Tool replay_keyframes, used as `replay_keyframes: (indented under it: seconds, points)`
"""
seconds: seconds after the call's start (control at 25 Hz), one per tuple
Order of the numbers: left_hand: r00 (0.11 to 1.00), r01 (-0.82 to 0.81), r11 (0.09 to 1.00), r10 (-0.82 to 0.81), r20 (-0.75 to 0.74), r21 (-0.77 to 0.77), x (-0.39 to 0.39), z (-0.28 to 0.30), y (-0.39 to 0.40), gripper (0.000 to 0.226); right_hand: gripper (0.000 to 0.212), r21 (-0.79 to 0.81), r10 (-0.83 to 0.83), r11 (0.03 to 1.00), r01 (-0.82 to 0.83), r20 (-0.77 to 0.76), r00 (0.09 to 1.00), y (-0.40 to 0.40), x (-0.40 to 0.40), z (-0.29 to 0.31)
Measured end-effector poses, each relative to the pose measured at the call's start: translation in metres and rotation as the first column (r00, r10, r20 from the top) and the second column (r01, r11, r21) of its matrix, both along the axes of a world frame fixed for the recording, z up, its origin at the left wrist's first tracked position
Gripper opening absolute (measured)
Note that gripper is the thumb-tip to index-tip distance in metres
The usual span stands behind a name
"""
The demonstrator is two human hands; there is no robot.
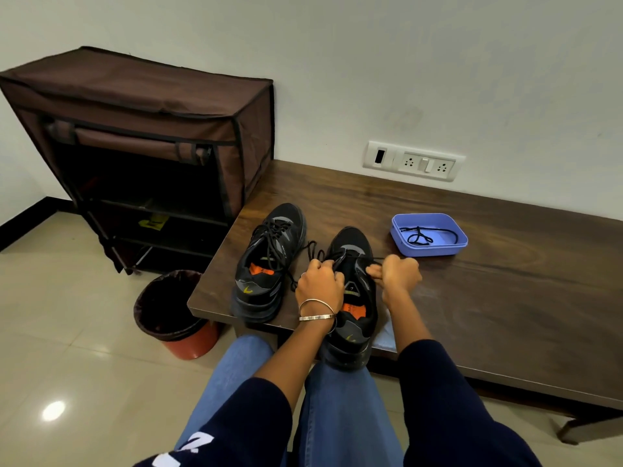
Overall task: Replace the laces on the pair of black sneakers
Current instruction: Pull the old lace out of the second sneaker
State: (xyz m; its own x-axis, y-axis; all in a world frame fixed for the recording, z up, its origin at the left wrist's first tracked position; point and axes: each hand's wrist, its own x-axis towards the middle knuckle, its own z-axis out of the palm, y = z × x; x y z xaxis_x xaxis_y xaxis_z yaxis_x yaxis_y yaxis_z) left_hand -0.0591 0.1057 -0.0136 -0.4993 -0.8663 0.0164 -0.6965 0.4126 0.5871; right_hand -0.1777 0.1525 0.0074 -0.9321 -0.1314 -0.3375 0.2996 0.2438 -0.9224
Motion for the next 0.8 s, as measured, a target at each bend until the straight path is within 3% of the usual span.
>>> replay_keyframes:
  seconds: [0.04, 0.12, 0.16, 0.24, 0.32, 0.44, 0.52, 0.6, 0.64, 0.72, 0.76, 0.8]
  points:
    - [1.0, 0.005, 1.0, -0.005, 0.007, -0.009, 0.0, 0.0, 0.001, 0.04, 0.023, -0.066, -0.02, 0.998, 0.026, 0.083, 0.996, 0.004, -0.003, -0.002]
    - [1.0, 0.013, 0.999, -0.013, 0.015, -0.032, -0.001, -0.001, 0.001, 0.039, 0.016, 0.04, 0.121, 0.992, -0.119, -0.043, 0.992, 0.004, -0.005, 0.002]
    - [1.0, 0.018, 0.999, -0.017, 0.02, -0.041, -0.002, 0.0, 0.001, 0.039, 0.015, 0.157, 0.268, 0.958, -0.242, -0.177, 0.947, 0.002, -0.004, 0.004]
    - [0.999, 0.037, 0.998, -0.035, 0.039, -0.052, -0.002, 0.0, 0.0, 0.038, 0.024, 0.461, 0.575, 0.79, -0.405, -0.328, 0.75, -0.003, -0.001, 0.007]
    - [0.997, 0.044, 0.998, -0.041, 0.057, -0.054, -0.002, 0.0, 0.001, 0.037, 0.026, 0.65, 0.712, 0.645, -0.401, -0.323, 0.623, -0.01, 0.003, 0.01]
    - [0.996, 0.047, 0.998, -0.043, 0.076, -0.049, -0.001, 0.001, 0.001, 0.038, 0.019, 0.739, 0.718, 0.599, -0.307, -0.327, 0.615, -0.015, 0.015, 0.012]
    - [0.996, 0.048, 0.998, -0.045, 0.08, -0.036, -0.001, 0.001, 0.0, 0.038, 0.02, 0.694, 0.636, 0.664, -0.279, -0.328, 0.698, -0.017, 0.022, 0.012]
    - [0.996, 0.045, 0.998, -0.042, 0.077, -0.044, -0.001, 0.002, 0.0, 0.038, 0.023, 0.449, 0.375, 0.867, -0.217, -0.3, 0.877, -0.013, 0.02, 0.01]
    - [0.996, 0.043, 0.998, -0.039, 0.076, -0.047, 0.0, 0.002, 0.0, 0.039, 0.024, 0.262, 0.192, 0.955, -0.136, -0.204, 0.96, -0.009, 0.015, 0.012]
    - [0.997, 0.04, 0.998, -0.037, 0.072, -0.043, -0.001, 0.003, 0.002, 0.04, 0.026, -0.072, -0.059, 0.995, 0.064, 0.075, 0.995, 0.007, 0.001, 0.013]
    - [0.997, 0.042, 0.998, -0.039, 0.071, -0.042, -0.001, 0.003, 0.003, 0.04, 0.028, -0.126, -0.125, 0.981, 0.151, 0.194, 0.973, 0.015, -0.002, 0.012]
    - [0.997, 0.046, 0.998, -0.043, 0.069, -0.044, 0.0, 0.003, 0.003, 0.041, 0.028, -0.085, -0.148, 0.982, 0.169, 0.21, 0.966, 0.019, -0.002, 0.013]
